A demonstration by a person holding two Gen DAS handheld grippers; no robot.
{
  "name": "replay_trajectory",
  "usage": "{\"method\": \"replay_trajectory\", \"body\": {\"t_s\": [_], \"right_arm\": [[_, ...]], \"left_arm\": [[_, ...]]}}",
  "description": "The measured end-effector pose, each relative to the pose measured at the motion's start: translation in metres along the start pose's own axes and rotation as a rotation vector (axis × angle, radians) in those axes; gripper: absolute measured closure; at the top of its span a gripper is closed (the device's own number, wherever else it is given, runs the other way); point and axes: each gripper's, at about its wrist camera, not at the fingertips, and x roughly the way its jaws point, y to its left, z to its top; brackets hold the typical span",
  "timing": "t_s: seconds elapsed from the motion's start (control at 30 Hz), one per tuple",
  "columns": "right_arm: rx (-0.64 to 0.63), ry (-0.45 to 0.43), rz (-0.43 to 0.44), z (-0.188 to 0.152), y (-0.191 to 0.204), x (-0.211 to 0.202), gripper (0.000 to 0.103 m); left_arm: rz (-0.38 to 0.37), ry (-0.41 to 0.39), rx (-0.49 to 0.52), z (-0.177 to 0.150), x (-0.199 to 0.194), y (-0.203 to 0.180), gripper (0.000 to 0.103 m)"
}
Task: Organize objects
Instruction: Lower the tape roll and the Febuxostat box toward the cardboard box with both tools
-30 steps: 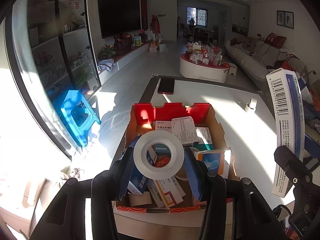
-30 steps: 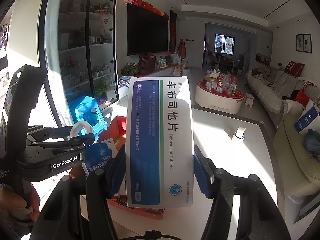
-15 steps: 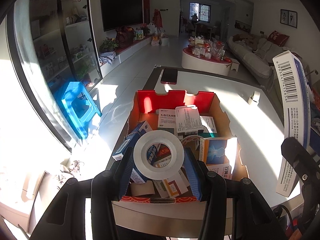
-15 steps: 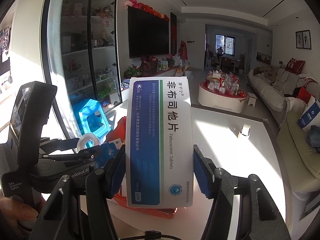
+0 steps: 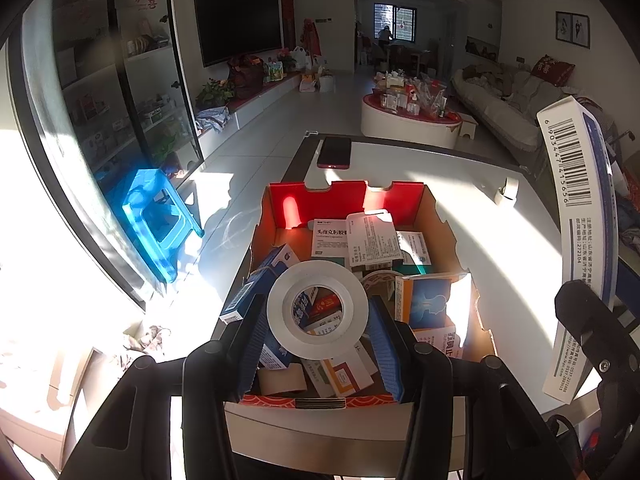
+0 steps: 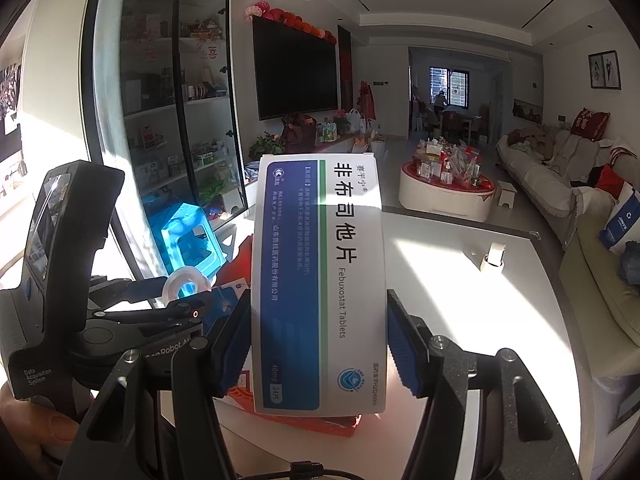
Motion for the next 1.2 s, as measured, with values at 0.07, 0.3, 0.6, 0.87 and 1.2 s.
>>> {"method": "replay_trajectory", "body": {"t_s": [0.07, 0.3, 0.6, 0.87, 1.2], "right_arm": [[0.001, 0.002, 0.003, -0.001, 0.0, 0.0, 0.042], [0.01, 0.004, 0.002, -0.001, -0.002, 0.001, 0.042], [0.013, 0.014, 0.006, -0.001, 0.0, 0.004, 0.042], [0.01, 0.029, 0.005, -0.003, 0.001, 0.005, 0.042], [0.025, 0.026, -0.003, 0.005, 0.0, 0.003, 0.042]], "left_arm": [[0.011, 0.002, 0.009, -0.001, 0.001, -0.001, 0.05], [0.072, -0.016, 0.039, 0.001, 0.0, -0.007, 0.05], [0.082, -0.027, 0.035, 0.001, -0.001, -0.008, 0.05], [0.073, -0.031, 0.027, -0.001, 0.0, -0.009, 0.05], [0.077, -0.042, -0.009, 0.0, -0.002, 0.003, 0.05]]}}
